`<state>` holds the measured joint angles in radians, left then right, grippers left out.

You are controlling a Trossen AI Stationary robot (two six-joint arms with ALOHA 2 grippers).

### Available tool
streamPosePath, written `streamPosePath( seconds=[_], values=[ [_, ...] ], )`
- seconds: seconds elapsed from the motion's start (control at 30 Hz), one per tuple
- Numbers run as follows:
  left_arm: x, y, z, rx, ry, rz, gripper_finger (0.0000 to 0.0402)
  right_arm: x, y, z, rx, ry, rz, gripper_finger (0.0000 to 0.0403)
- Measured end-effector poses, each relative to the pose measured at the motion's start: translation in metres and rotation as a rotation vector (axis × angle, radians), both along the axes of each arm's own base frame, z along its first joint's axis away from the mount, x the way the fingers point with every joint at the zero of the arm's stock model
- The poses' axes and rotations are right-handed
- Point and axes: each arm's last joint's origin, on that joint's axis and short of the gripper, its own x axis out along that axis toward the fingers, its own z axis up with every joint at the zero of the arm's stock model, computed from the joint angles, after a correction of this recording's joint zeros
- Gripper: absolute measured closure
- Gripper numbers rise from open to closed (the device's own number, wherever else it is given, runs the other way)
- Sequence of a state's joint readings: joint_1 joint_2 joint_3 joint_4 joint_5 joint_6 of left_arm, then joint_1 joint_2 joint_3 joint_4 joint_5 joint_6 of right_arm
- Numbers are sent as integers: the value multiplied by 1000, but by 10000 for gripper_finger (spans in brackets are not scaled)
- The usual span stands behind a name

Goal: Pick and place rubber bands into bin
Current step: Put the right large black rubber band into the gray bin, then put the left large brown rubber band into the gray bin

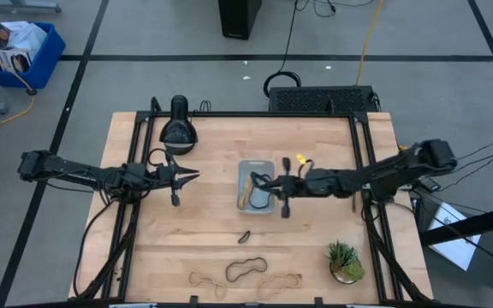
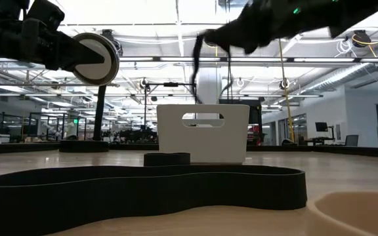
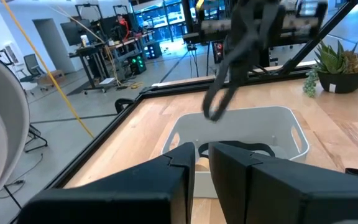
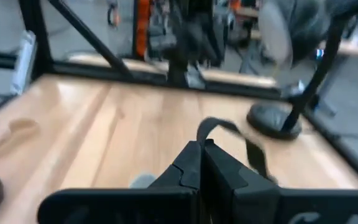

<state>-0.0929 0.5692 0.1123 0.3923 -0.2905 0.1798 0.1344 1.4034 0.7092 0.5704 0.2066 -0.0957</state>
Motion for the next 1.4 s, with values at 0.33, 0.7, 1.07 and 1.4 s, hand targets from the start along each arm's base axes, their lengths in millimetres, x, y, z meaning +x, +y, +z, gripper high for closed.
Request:
streamPosePath(
  seconds=[0.33,0.7,1.07,1.4],
  values=[
    [0,0,-1,-1,6,0,346,7,-23,-43,150,300,-45,403],
    [0,0,-1,3,7,0,346,9,-23,-44,134,286,-66,327],
    [0,0,-1,1,7,0,346,10,-23,-42,153,256,-71,182],
    [0,0,-3,4,33,-1,346,-11,-19,-5,69,52,-8,297]
  ],
)
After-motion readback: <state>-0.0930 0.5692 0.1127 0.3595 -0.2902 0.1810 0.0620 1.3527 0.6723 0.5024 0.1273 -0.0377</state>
